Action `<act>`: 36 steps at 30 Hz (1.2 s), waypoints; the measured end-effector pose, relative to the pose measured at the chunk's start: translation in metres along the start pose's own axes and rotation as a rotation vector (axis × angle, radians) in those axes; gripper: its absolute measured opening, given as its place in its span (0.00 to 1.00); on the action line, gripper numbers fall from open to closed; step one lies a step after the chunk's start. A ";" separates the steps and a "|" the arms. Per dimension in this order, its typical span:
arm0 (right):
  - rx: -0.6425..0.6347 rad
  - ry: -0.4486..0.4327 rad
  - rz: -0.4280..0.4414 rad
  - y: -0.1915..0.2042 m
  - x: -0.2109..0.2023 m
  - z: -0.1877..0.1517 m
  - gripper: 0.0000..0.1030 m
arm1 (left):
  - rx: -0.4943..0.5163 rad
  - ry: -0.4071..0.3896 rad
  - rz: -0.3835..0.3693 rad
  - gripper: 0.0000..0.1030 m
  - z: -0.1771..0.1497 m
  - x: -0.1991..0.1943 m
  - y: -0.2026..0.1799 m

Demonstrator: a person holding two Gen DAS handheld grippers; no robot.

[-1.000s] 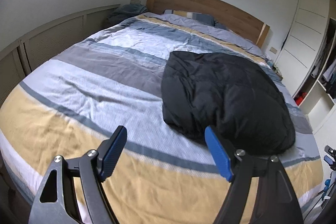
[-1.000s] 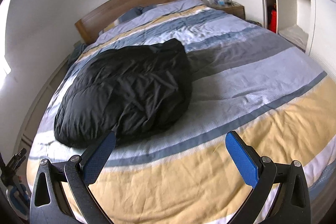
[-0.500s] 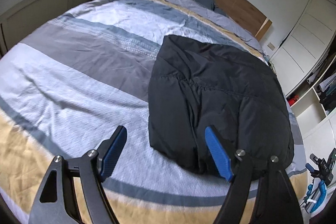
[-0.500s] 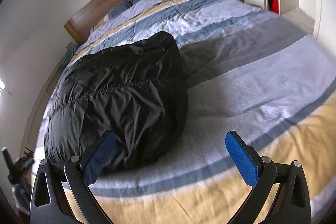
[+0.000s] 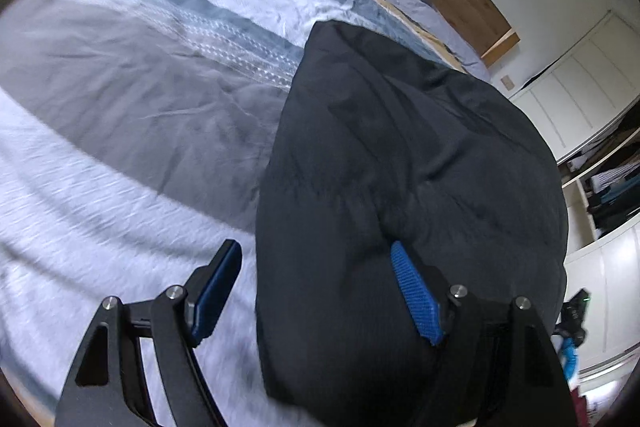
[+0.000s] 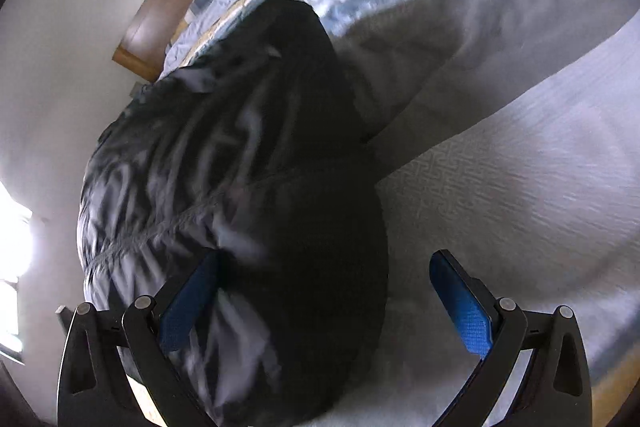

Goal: Fold large clothes

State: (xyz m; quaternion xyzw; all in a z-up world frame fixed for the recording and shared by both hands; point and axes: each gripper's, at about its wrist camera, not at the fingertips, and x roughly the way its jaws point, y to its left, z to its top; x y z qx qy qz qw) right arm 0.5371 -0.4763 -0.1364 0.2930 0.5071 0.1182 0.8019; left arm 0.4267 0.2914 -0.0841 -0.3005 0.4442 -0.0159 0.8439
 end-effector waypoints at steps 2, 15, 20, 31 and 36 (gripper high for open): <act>0.027 0.032 0.077 -0.010 0.017 0.006 1.00 | -0.021 0.025 -0.062 0.74 0.007 0.015 0.008; -0.052 0.215 0.441 0.024 0.088 0.018 1.00 | -0.146 0.174 -0.474 0.93 0.020 0.084 0.020; -0.052 0.218 0.457 0.025 0.097 0.016 1.00 | -0.144 0.183 -0.431 0.94 0.019 0.095 0.011; -0.074 0.146 0.409 0.063 0.075 0.004 0.51 | -0.120 0.050 -0.435 0.29 0.008 0.062 -0.037; -0.189 0.080 0.395 0.111 0.034 0.012 0.36 | -0.064 0.000 -0.445 0.20 0.015 0.027 -0.072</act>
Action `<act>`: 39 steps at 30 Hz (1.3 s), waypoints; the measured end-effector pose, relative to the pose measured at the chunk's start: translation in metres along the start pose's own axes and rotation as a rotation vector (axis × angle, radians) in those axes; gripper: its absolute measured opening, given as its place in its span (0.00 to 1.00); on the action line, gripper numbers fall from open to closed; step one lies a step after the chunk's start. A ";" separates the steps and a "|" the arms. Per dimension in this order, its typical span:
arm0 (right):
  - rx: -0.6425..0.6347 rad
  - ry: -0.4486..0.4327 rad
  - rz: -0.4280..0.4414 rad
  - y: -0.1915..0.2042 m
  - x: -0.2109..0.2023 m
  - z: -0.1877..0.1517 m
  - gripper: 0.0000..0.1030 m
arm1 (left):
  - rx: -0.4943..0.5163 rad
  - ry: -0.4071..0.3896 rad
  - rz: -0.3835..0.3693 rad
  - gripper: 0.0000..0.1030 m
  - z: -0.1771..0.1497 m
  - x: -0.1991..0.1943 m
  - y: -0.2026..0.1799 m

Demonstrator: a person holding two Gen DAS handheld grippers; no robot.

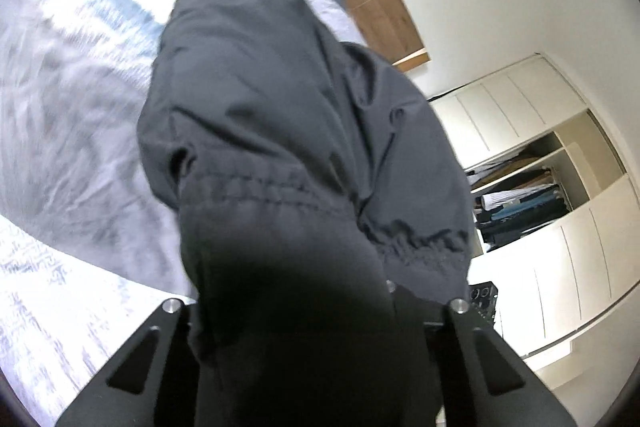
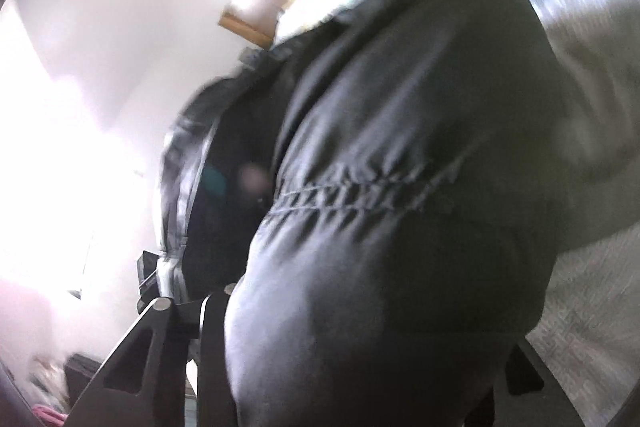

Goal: Fold large clothes

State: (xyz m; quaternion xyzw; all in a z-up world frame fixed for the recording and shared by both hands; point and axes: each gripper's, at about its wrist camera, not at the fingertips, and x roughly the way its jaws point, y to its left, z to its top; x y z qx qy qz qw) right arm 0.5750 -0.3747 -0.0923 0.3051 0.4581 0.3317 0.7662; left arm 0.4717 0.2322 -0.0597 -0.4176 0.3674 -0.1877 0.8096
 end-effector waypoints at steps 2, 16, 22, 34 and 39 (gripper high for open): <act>-0.042 -0.019 -0.002 0.022 -0.008 0.005 0.33 | 0.022 -0.013 -0.012 0.19 0.002 -0.010 -0.017; -0.173 -0.134 0.057 0.125 -0.103 -0.015 0.30 | 0.164 -0.068 -0.088 0.19 -0.036 -0.114 -0.122; -0.164 -0.137 0.031 0.110 -0.098 -0.027 0.31 | 0.167 -0.045 0.008 0.19 -0.056 -0.107 -0.102; 0.098 -0.045 -0.199 -0.006 -0.060 -0.074 0.62 | 0.006 0.048 0.250 0.50 -0.074 -0.083 0.006; 0.123 -0.094 -0.288 -0.015 -0.076 -0.070 0.83 | -0.047 -0.051 0.280 0.58 -0.055 -0.139 0.023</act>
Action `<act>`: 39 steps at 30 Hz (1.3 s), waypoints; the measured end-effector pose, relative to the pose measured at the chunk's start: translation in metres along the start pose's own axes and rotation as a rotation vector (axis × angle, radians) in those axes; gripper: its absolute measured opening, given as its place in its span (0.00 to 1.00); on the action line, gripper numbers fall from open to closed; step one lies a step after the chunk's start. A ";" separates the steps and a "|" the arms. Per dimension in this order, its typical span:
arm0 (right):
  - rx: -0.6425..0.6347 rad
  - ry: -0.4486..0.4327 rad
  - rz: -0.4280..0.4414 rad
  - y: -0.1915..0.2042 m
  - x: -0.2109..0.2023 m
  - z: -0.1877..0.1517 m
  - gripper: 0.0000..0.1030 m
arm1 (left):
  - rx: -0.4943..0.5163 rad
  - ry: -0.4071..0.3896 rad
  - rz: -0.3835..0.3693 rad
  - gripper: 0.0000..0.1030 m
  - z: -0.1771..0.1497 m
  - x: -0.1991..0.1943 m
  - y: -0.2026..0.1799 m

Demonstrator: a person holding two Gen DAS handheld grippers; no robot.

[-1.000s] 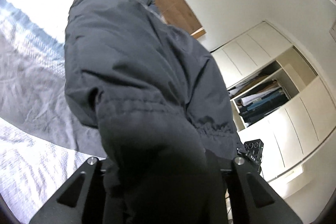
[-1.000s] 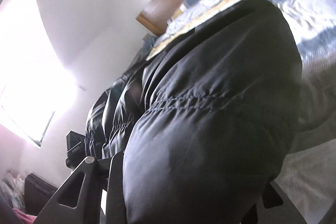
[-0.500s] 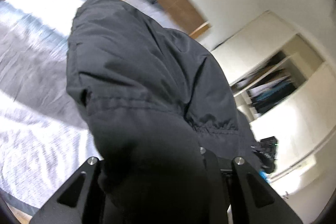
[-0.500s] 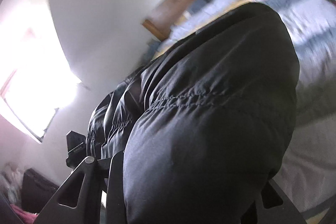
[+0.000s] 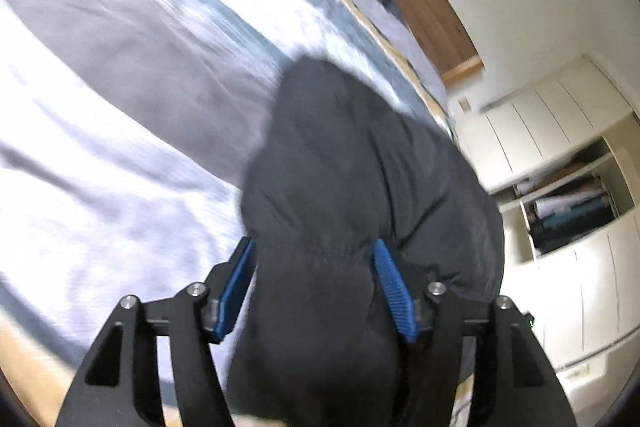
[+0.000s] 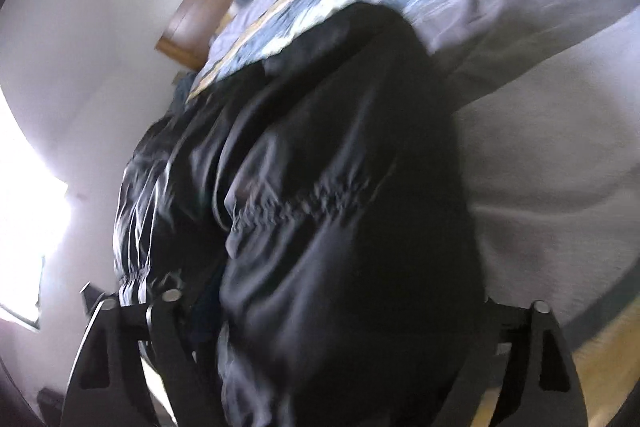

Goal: Fold large clothes

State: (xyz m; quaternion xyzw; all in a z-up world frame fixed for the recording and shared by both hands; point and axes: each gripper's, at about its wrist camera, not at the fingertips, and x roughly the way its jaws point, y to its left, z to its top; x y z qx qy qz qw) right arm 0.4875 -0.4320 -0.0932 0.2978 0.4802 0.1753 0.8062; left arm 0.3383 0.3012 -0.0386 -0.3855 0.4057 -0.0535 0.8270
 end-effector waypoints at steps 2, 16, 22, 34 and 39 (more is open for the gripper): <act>0.030 -0.025 -0.052 -0.010 -0.015 -0.001 0.89 | 0.005 -0.035 0.063 0.58 0.004 -0.031 0.006; -0.035 -0.174 -0.213 0.019 -0.165 -0.062 0.90 | 0.133 -0.168 0.227 0.59 -0.068 -0.143 -0.068; -0.193 -0.233 -0.244 0.086 -0.192 -0.109 0.97 | 0.269 -0.252 0.299 0.67 -0.136 -0.172 -0.126; -0.436 -0.375 -0.363 0.164 -0.244 -0.234 0.99 | 0.462 -0.370 0.431 0.68 -0.261 -0.207 -0.199; -0.491 -0.459 -0.381 0.184 -0.264 -0.270 0.99 | 0.517 -0.428 0.440 0.68 -0.301 -0.219 -0.229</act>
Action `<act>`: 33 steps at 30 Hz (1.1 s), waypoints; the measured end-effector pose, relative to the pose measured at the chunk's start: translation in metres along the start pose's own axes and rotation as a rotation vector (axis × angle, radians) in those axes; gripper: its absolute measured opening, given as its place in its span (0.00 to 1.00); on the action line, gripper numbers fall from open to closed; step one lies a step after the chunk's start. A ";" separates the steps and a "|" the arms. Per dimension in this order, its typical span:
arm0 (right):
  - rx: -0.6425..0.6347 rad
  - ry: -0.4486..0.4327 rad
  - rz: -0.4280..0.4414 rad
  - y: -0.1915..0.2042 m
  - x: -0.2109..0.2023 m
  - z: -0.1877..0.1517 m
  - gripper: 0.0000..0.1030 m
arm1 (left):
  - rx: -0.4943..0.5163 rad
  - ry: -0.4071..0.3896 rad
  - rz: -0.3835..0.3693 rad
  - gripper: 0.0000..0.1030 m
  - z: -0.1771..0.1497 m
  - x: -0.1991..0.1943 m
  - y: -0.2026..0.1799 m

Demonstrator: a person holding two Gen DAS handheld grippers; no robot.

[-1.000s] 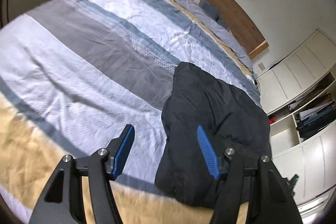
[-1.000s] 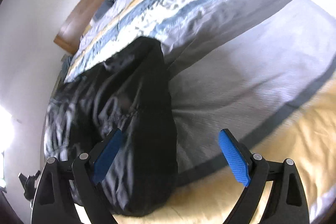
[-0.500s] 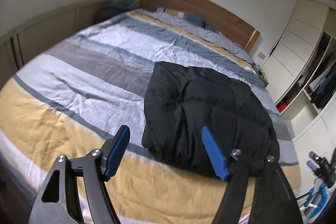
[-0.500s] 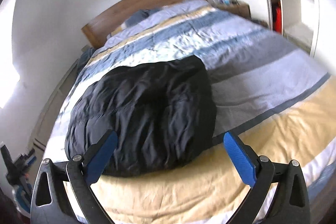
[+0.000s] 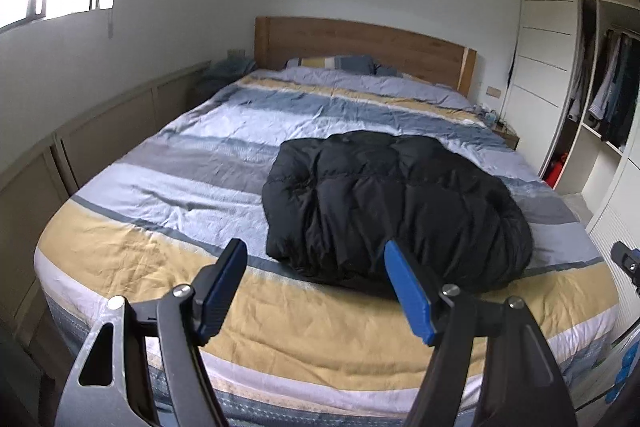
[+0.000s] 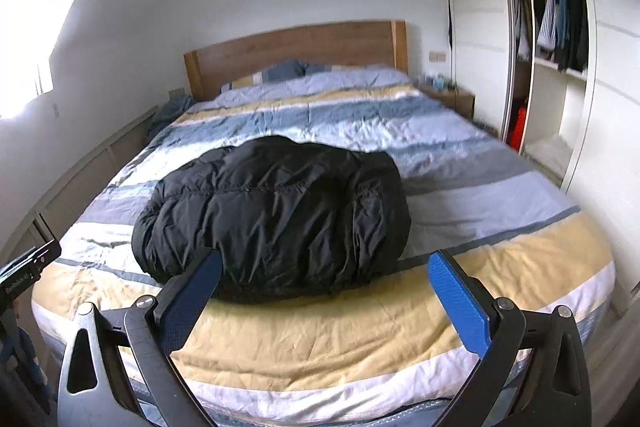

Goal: Fold large clothes

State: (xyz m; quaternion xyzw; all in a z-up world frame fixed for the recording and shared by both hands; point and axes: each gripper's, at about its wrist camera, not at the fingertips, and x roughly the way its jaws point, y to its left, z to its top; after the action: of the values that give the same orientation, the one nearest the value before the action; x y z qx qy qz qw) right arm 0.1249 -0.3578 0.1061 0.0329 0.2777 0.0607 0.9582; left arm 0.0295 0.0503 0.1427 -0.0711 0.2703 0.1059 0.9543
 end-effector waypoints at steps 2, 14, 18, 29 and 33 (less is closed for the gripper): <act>-0.024 -0.027 -0.011 0.007 -0.011 -0.003 0.99 | 0.006 -0.020 0.005 0.68 -0.003 -0.011 -0.008; -0.089 -0.095 0.005 0.025 -0.036 -0.016 0.99 | 0.070 -0.117 0.104 0.68 -0.015 -0.044 -0.032; -0.098 -0.114 0.005 0.027 -0.038 -0.017 0.99 | 0.090 -0.121 0.098 0.68 -0.018 -0.045 -0.037; -0.110 -0.118 0.011 0.029 -0.032 -0.021 0.99 | 0.119 -0.081 0.074 0.68 -0.027 -0.031 -0.049; -0.109 -0.099 0.013 0.028 -0.024 -0.024 0.99 | 0.115 -0.061 0.060 0.68 -0.029 -0.023 -0.049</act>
State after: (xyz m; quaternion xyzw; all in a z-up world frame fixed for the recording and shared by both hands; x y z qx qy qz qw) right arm 0.0895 -0.3326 0.1014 -0.0147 0.2259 0.0801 0.9707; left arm 0.0081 -0.0064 0.1343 -0.0048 0.2489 0.1207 0.9610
